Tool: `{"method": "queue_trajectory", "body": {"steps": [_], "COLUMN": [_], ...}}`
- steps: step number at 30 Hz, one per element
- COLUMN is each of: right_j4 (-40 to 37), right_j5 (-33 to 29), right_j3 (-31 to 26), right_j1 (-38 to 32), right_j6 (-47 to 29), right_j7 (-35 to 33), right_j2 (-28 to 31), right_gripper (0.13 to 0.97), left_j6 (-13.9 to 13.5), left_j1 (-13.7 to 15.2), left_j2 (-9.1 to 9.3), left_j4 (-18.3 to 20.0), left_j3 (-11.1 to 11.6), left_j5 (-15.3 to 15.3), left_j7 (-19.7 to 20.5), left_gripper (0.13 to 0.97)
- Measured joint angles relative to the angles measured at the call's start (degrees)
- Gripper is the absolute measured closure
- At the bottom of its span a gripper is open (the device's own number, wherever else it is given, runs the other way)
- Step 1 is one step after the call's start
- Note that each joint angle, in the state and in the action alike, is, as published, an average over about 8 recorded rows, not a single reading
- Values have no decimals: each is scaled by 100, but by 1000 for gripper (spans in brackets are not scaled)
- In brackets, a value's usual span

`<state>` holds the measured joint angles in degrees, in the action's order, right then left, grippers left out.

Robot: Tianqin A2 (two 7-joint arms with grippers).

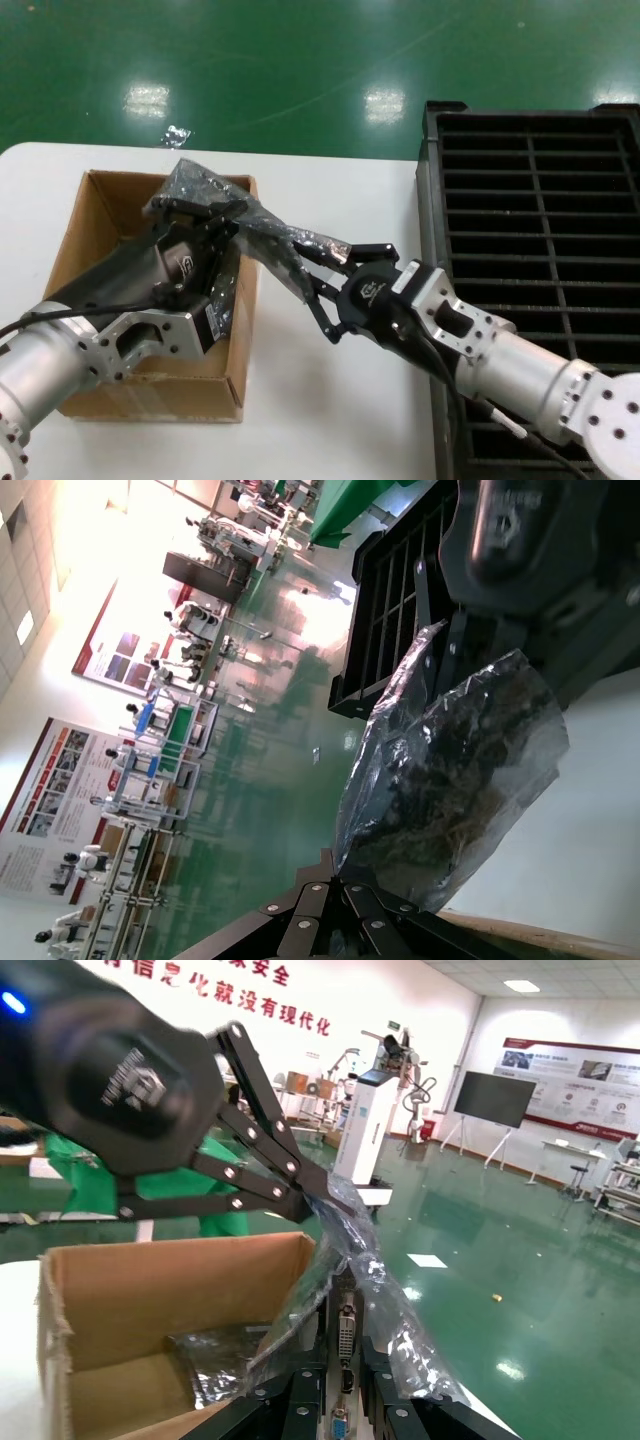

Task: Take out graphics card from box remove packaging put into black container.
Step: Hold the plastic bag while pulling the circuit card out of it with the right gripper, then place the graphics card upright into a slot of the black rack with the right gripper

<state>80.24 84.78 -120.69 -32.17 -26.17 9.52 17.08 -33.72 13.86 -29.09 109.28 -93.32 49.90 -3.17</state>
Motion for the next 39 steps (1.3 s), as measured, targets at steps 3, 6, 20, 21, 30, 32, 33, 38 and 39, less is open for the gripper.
{"method": "queue_trajectory", "body": {"steps": [3,6,20,21,30,32,33,38,39], "right_j4": [361,769,2875,3031,3704,3737,3748,3770,3771], "right_j5": [-164,-329,-594,-534,701,943,1037,1291,1314], "right_j3": [77,195,1444,1618,3566,3952,4109,4553,4590], "right_j1": [132,288,1583,1734,3305,3632,3772,4228,4275], "right_j6": [-104,-226,-808,-826,-999,-1014,-1008,-843,-807], "right_j7": [266,550,1818,1877,1401,1223,1152,951,934], "right_j2": [180,401,2059,2219,3120,3158,3162,3108,3098], "right_gripper": [909,909,909,909,909,909,909,909,909], "left_j6": [0,0,0,0,0,0,0,0,0], "left_j1": [0,0,0,0,0,0,0,0,0], "left_j2": [0,0,0,0,0,0,0,0,0], "left_j4": [0,0,0,0,0,0,0,0,0], "left_j3": [0,0,0,0,0,0,0,0,0], "left_j5": [0,0,0,0,0,0,0,0,0], "left_j7": [0,0,1,1,1,1,1,1,1], "left_gripper": [958,958,958,958,958,958,958,958,958]}}
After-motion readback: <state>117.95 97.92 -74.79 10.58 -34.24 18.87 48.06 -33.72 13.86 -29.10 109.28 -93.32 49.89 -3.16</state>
